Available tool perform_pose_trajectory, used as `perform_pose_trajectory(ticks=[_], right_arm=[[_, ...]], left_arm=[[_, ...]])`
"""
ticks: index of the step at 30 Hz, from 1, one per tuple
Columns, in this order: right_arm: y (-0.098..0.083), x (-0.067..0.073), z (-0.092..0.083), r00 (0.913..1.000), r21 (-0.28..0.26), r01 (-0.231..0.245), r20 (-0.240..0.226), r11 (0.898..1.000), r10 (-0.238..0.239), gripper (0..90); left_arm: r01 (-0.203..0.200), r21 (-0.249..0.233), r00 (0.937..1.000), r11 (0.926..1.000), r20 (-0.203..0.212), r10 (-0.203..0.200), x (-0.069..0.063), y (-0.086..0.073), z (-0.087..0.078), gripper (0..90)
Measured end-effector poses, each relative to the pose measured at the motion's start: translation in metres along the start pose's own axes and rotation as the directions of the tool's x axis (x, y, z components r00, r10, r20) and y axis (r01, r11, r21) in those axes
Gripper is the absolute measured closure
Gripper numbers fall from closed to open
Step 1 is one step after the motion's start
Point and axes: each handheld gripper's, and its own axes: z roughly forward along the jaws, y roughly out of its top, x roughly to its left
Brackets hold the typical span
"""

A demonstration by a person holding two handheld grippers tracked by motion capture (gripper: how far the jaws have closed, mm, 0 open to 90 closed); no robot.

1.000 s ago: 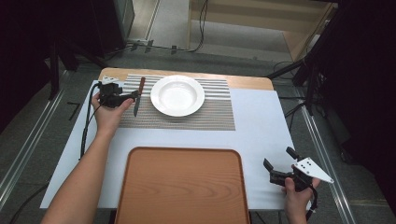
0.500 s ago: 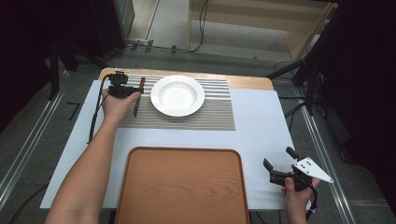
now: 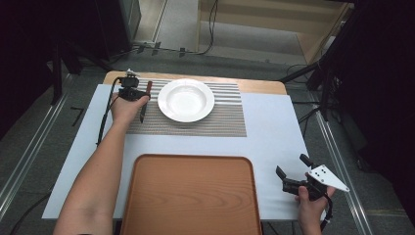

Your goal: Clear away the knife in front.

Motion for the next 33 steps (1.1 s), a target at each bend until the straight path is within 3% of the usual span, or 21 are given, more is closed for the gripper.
perform_pose_trajectory(ticks=[1, 6, 8, 16, 20, 22, 33], right_arm=[[0.000, 0.000, 0.000, 1.0000, 0.000, 0.000, 0.000, 1.000, 0.000, 0.0], [0.000, 0.000, 0.000, 1.0000, 0.000, -0.001, 0.000, 1.000, 0.001, 0.0], [0.000, 0.000, 0.000, 1.0000, -0.001, 0.001, -0.001, 1.000, -0.001, 0.0], [0.000, 0.000, 0.000, 1.0000, -0.002, 0.000, 0.002, 1.000, 0.000, 0.0], [0.000, 0.000, 0.000, 1.0000, -0.002, 0.002, 0.002, 1.000, -0.002, 0.0], [0.000, 0.000, 0.000, 1.0000, -0.001, 0.002, 0.003, 1.000, -0.002, 0.0], [0.000, 0.000, 0.001, 1.0000, -0.001, 0.000, 0.000, 1.000, 0.000, 0.0]], left_arm=[[-0.007, 0.005, 0.9997, 1.0000, -0.022, 0.007, -0.001, 0.002, 0.002, 65.1], [-0.004, 0.033, 0.9993, 0.9994, -0.037, 0.005, -0.002, 0.004, 0.006, 69.4], [-0.032, 0.056, 0.9967, 0.9979, -0.073, 0.036, -0.005, 0.005, 0.010, 69.7], [-0.005, 0.056, 0.9953, 0.9984, -0.096, 0.010, -0.005, 0.008, 0.017, 70.5], [-0.012, 0.058, 0.9943, 0.9982, -0.105, 0.018, -0.006, 0.009, 0.018, 75.0], [-0.041, 0.072, 0.9915, 0.9965, -0.121, 0.050, -0.008, 0.009, 0.018, 76.2], [-0.106, 0.081, 0.9872, 0.9910, -0.111, 0.115, -0.012, 0.008, 0.007, 76.8]])
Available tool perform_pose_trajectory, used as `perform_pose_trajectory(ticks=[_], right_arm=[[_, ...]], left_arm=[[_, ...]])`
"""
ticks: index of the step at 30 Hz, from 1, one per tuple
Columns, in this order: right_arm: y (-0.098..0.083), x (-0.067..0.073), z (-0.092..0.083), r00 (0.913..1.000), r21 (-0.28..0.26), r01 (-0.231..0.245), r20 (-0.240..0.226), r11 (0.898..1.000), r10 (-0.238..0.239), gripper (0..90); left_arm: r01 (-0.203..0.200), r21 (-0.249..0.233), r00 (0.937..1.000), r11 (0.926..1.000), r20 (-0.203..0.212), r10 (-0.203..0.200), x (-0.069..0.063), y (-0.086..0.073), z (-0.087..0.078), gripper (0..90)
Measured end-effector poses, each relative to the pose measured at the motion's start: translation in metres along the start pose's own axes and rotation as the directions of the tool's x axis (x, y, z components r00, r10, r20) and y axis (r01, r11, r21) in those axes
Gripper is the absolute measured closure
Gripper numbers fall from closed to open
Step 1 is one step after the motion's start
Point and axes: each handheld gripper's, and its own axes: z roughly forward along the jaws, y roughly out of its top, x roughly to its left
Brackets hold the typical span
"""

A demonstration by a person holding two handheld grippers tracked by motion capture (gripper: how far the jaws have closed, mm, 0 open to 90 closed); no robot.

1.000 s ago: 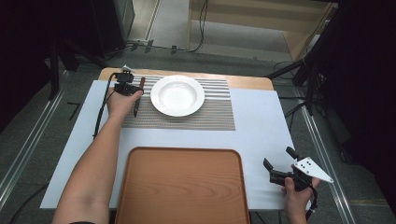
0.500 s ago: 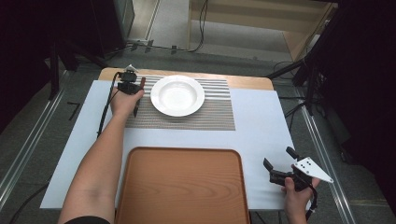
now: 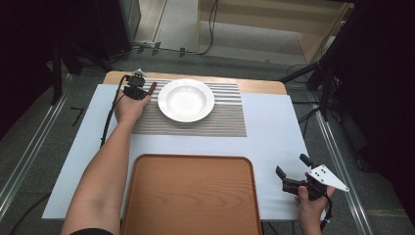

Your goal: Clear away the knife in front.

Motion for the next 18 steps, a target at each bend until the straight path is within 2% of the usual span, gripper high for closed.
perform_pose_trajectory(ticks=[5, 14, 18], right_arm=[[0.000, 0.000, 0.000, 1.0000, -0.002, 0.003, 0.000, 1.000, -0.003, 0.0], [0.000, 0.001, 0.001, 0.9999, 0.000, 0.011, 0.000, 1.000, -0.011, 0.0], [0.000, 0.001, 0.001, 0.9999, 0.001, 0.011, 0.000, 1.000, -0.011, 0.0]], left_arm=[[0.003, -0.010, 0.9994, 0.9999, 0.035, -0.003, 0.003, 0.000, -0.010, 76.8], [-0.019, -0.029, 0.9990, 0.9994, 0.041, 0.020, 0.000, -0.008, -0.025, 76.7], [-0.032, -0.044, 0.9978, 0.9985, 0.057, 0.034, -0.003, -0.016, -0.035, 76.7]])
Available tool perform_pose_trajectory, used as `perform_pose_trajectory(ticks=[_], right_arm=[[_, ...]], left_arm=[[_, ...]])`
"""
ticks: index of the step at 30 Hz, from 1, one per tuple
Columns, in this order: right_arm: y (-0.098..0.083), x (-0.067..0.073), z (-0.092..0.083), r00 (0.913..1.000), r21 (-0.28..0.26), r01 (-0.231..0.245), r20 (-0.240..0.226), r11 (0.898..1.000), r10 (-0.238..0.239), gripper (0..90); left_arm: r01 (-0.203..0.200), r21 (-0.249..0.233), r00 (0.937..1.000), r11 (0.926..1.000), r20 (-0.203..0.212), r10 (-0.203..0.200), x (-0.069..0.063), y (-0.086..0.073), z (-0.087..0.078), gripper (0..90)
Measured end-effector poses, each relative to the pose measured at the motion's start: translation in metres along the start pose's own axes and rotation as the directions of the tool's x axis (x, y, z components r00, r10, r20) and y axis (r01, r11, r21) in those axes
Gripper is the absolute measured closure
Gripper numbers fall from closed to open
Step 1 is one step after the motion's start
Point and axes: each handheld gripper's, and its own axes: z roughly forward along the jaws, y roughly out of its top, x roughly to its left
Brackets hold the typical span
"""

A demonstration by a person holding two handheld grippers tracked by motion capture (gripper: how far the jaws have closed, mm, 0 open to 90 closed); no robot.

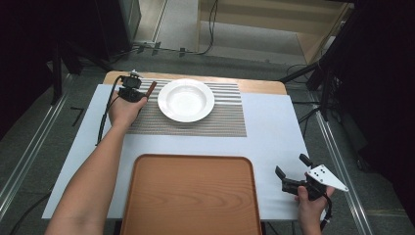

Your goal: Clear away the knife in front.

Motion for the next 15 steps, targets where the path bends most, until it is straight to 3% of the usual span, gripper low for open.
perform_pose_trajectory(ticks=[6, 11, 15], right_arm=[[0.000, 0.000, 0.000, 1.0000, 0.001, 0.000, 0.001, 1.000, 0.000, 0.0], [0.000, 0.000, 0.000, 1.0000, 0.003, -0.004, 0.002, 1.000, 0.004, 0.0], [0.000, 0.000, 0.000, 1.0000, 0.002, -0.005, 0.001, 1.000, 0.005, 0.0]], left_arm=[[-0.002, -0.021, 0.9998, 0.9998, 0.020, 0.003, -0.002, -0.006, -0.011, 76.7], [-0.031, -0.040, 0.9976, 0.9987, 0.061, 0.033, -0.006, -0.014, -0.025, 76.7], [-0.060, -0.055, 0.9959, 0.9967, 0.065, 0.063, -0.014, -0.021, -0.036, 76.7]])
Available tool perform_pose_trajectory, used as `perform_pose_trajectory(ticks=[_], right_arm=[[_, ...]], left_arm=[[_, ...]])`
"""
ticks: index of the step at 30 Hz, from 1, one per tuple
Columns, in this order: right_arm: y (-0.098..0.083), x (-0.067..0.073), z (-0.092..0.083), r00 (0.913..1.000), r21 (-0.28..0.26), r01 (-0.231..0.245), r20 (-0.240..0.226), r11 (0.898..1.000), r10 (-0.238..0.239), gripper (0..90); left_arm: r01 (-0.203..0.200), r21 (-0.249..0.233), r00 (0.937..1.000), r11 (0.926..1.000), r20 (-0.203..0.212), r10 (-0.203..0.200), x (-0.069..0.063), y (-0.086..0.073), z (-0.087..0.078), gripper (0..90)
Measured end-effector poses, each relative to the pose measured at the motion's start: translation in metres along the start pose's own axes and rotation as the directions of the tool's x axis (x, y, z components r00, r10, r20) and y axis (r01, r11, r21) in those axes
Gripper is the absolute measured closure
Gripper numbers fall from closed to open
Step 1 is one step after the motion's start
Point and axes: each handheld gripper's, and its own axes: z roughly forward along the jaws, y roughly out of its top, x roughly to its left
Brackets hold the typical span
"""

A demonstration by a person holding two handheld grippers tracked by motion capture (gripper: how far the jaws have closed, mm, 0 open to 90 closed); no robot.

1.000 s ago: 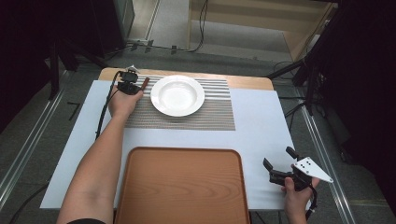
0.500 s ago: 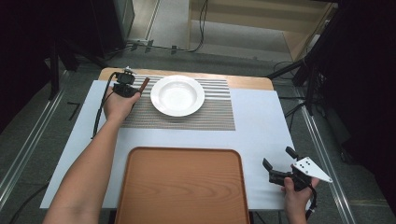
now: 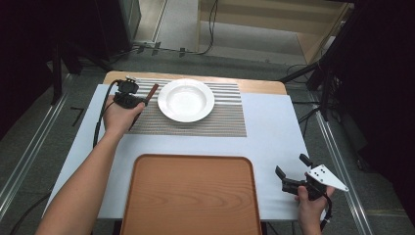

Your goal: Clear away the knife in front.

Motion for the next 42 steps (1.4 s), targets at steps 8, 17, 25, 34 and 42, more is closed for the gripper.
perform_pose_trajectory(ticks=[8, 17, 25, 34, 42], right_arm=[[0.000, 0.000, 0.000, 1.0000, -0.001, 0.003, -0.001, 1.000, -0.003, 0.0], [0.000, 0.000, 0.000, 1.0000, -0.001, 0.001, -0.001, 1.000, -0.001, 0.0], [0.000, 0.000, 0.000, 1.0000, -0.001, -0.002, 0.000, 1.000, 0.002, 0.0], [0.000, 0.000, 0.000, 1.0000, -0.002, -0.004, -0.001, 1.000, 0.004, 0.0], [0.000, 0.000, 0.000, 1.0000, -0.001, -0.003, 0.000, 1.000, 0.003, 0.0]], left_arm=[[-0.040, -0.010, 0.9987, 0.9992, 0.031, 0.040, -0.016, -0.007, -0.012, 76.7], [-0.085, -0.035, 0.9944, 0.9958, 0.060, 0.087, -0.035, -0.018, -0.032, 76.7], [-0.115, -0.044, 0.9906, 0.9924, 0.070, 0.118, -0.046, -0.027, -0.045, 76.7], [-0.125, -0.074, 0.9862, 0.9894, 0.100, 0.132, -0.063, -0.045, -0.065, 76.7], [-0.129, -0.097, 0.9827, 0.9868, 0.121, 0.141, -0.075, -0.058, -0.081, 76.7]])
